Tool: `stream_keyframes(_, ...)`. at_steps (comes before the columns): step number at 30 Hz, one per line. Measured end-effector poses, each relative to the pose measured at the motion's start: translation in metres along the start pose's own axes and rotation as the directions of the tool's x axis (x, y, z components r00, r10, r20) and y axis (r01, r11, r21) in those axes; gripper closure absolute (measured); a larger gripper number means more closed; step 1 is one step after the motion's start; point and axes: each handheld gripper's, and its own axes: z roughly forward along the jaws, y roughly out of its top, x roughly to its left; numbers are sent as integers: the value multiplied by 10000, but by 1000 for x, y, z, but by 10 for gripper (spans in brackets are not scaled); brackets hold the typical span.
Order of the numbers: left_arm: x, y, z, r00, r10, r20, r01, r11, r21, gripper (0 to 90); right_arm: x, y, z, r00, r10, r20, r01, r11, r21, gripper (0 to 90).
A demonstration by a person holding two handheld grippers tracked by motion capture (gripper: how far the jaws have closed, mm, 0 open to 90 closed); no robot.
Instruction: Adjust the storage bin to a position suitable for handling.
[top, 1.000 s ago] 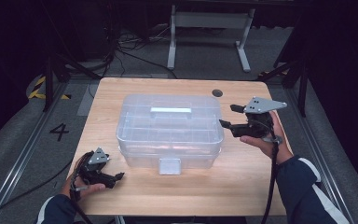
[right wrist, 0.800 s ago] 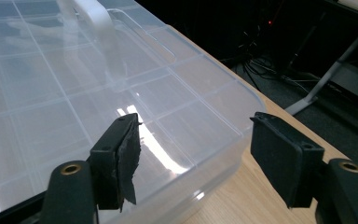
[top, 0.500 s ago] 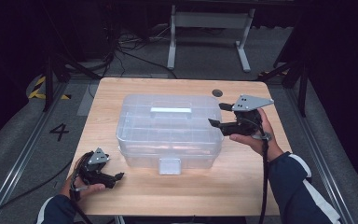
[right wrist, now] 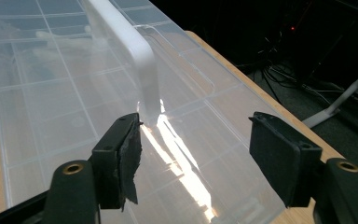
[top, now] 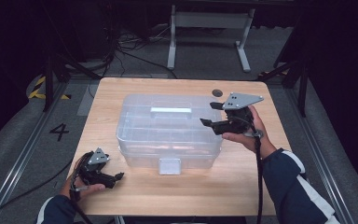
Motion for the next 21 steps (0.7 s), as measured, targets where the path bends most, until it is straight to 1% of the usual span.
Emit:
stream_keyframes(9, 0, 0, 0, 10000, 9, 12, -9, 10000, 4, 45, 6, 10, 9, 9992, -299, -282, 301, 9995, 66, 388)
stream_keyframes(14, 0, 0, 0, 10000, 11, -50, -11, 10000, -6, 45, 7, 13, 13, 9986, -318, -423, 323, 9994, 103, 404)
stream_keyframes(17, 0, 0, 0, 10000, 4, -44, -4, 10000, -1, 45, 7, 16, 15, 9983, -344, -474, 349, 9993, 110, 433)
stream_keyframes(19, 0, 0, 0, 10000, 4, -43, -4, 10000, -2, 45, 8, 18, 16, 9976, -354, -602, 360, 9993, 93, 457)
stream_keyframes(21, 0, 0, 0, 10000, 8, -47, -8, 10000, 0, 45, 8, 20, 18, 9968, -453, -655, 464, 9988, 151, 479)
